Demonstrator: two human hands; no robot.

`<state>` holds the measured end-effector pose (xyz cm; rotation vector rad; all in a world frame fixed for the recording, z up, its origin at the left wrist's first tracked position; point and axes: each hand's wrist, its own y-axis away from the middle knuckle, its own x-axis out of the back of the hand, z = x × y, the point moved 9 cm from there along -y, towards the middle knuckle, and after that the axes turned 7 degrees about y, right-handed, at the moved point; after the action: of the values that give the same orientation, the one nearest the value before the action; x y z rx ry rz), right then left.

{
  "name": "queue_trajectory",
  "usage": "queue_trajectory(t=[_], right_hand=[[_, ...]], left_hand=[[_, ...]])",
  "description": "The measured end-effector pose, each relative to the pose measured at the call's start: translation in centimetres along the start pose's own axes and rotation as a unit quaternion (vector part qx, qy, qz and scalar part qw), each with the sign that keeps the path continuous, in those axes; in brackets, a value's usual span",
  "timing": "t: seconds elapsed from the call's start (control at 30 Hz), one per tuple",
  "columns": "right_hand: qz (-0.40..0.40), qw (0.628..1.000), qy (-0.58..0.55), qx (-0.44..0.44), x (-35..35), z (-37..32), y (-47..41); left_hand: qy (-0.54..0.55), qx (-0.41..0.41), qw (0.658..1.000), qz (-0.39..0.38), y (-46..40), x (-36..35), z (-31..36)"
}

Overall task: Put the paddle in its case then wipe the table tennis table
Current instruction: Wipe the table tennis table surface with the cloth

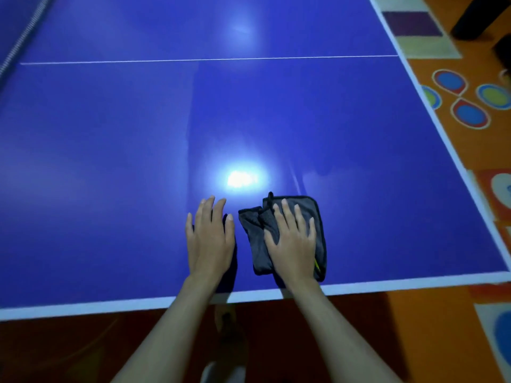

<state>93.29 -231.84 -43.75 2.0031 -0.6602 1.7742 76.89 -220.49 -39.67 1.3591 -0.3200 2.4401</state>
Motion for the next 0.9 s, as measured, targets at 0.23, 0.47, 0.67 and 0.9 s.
queue_trajectory(t=[0.23,0.47,0.67,0.9], right_hand=[[-0.027,0.999,0.015,0.012,-0.5,2.8,10.8],[-0.009,1.0,0.022,0.008,-0.1,2.8,4.8],[0.015,0.999,0.022,-0.022,0.2,3.5,-6.4],[0.039,0.999,0.001,-0.027,0.8,4.6,-19.0]], left_hand=[[0.017,0.026,1.0,0.001,5.6,0.2,1.6],[0.008,-0.003,1.0,0.004,4.0,0.2,3.0],[0.001,-0.028,1.0,-0.009,-0.1,-1.7,4.0],[-0.01,-0.049,0.999,-0.015,-5.1,-4.3,5.0]])
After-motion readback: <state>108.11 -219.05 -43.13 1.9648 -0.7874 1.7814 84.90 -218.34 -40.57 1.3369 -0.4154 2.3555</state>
